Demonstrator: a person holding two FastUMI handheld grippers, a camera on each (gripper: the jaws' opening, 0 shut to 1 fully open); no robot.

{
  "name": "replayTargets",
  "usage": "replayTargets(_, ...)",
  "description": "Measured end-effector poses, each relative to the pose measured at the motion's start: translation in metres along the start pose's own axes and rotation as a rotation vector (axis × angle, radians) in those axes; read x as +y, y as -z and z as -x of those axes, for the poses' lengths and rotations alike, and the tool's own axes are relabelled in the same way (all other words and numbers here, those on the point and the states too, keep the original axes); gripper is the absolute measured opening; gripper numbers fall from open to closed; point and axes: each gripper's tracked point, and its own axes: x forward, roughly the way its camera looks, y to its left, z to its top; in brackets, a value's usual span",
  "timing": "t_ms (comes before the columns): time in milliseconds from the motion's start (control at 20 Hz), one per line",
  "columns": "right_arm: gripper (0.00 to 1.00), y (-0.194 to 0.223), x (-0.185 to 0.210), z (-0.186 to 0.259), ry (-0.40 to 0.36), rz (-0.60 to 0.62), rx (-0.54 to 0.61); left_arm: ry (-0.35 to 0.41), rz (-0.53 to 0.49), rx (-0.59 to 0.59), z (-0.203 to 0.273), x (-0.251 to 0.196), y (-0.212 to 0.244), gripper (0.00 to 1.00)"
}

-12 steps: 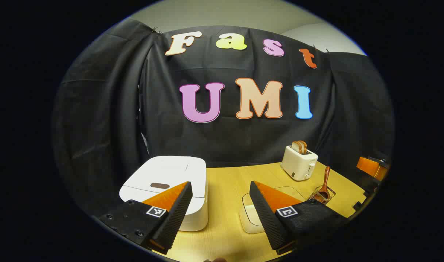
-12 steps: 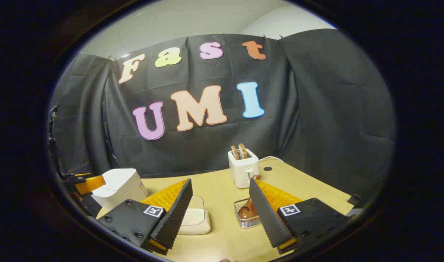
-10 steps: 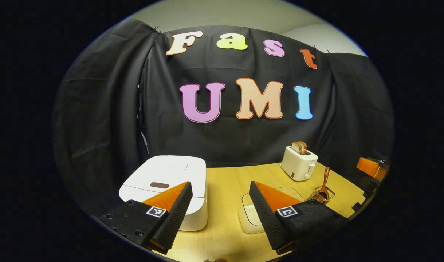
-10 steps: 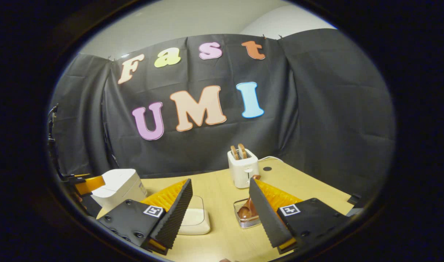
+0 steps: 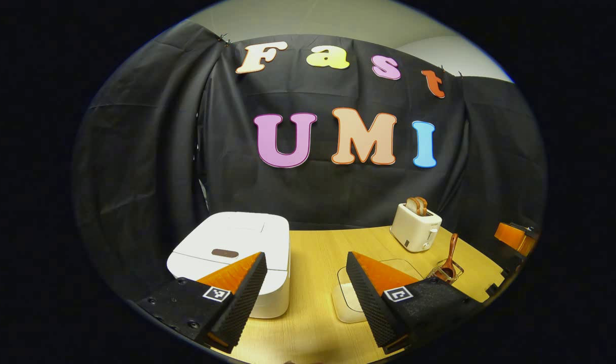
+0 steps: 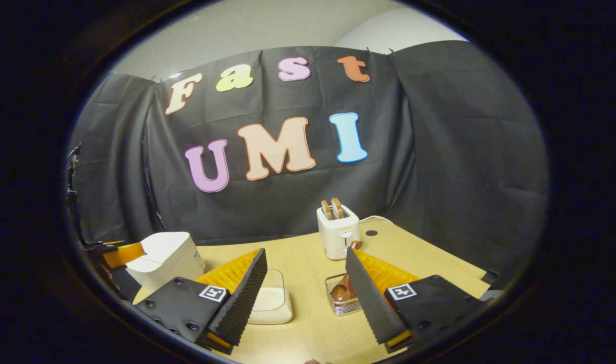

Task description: Close the left gripper, press the button to open the rice cooker; take a wooden spoon from the chopstick holder with the right hand, scoop a spoonful of rice and pour it into the rice cooker, then put the wooden spoon back into the chopstick holder.

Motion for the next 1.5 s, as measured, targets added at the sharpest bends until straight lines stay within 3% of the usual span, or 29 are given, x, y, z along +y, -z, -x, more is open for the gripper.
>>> replayTargets(500,0.99,-0.002,0.004,-0.003,-0.029,0.004,-0.013,-0.036,0.002,0.023,0.004,0.005,0.004,0.92)
replayTargets(650,0.99,-0.002,0.007,-0.003,-0.043,0.011,-0.012,-0.054,0.009,0.027,0.004,0.007,0.004,0.74)
replayTargets(800,0.99,-0.001,0.007,-0.004,-0.052,0.025,-0.009,-0.060,0.016,0.031,0.005,0.008,0.003,0.48)
replayTargets(900,0.99,0.000,0.007,-0.004,-0.058,0.028,-0.005,-0.063,0.012,0.028,0.005,0.010,0.003,0.45)
replayTargets(1250,0.99,0.001,0.006,-0.005,-0.058,0.041,0.006,-0.093,0.014,0.025,0.002,0.018,0.001,0.14)
replayTargets(1500,0.99,0.004,0.001,-0.004,-0.033,0.044,0.019,-0.138,0.023,0.023,-0.002,0.029,0.001,0.00)
